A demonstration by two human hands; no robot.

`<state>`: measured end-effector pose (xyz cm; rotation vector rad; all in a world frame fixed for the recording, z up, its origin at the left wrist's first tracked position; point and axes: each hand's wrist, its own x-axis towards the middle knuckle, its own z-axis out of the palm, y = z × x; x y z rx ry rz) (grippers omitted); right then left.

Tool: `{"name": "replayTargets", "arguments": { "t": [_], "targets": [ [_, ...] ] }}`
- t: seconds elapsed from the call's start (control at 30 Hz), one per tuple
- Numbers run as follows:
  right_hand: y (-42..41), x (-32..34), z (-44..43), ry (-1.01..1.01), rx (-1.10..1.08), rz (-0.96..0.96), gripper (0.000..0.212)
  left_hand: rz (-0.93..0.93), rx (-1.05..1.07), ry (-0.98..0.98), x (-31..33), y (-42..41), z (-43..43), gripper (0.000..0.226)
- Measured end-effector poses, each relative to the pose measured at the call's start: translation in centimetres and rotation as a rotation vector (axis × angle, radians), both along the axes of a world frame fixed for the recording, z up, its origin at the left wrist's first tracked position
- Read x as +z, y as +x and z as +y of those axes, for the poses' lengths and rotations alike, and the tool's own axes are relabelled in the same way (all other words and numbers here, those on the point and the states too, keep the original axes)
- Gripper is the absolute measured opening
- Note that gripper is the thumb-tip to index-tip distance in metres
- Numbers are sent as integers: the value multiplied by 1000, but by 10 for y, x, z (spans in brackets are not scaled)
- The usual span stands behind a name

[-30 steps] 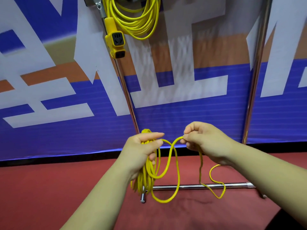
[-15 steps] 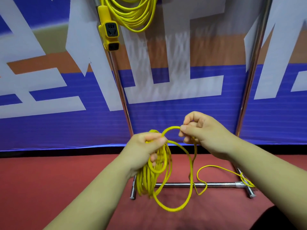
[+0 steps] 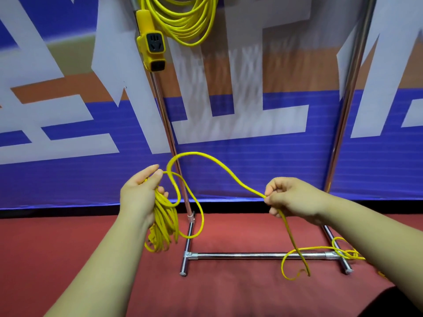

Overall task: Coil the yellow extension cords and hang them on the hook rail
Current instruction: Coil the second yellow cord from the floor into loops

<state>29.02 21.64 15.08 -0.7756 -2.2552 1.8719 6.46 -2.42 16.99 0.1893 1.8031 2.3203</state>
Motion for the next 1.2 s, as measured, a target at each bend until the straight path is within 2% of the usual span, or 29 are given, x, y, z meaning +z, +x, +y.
{"name": "replayTargets", "arguments": {
  "t": [0.13,0.3,0.53,0.67,0.83,1.03,1.2],
  "targets": [
    [-3,3,-6,-204,-109,-117,10,-55,-28,98,-2,1,-5,27],
    [-9,10,-19,-315,-157,-178,13,-15,-234,129,6,24,-2,25],
    [-14,19,-39,-272,-148,-255,15,51,-481,67,17,60,7,33],
    [-18,23,-44,-392,-170,-194,11,104,-578,-6,15,80,13,35],
    [-21,32,-48,-574,-234,-22,10,165,-606,-61,11,90,21,53],
    [-18,45,-43,-767,-252,119,4,180,-560,-62,8,98,30,47],
    [-16,50,-45,-819,-213,151,7,249,-581,-139,7,99,33,45]
  ]
}}
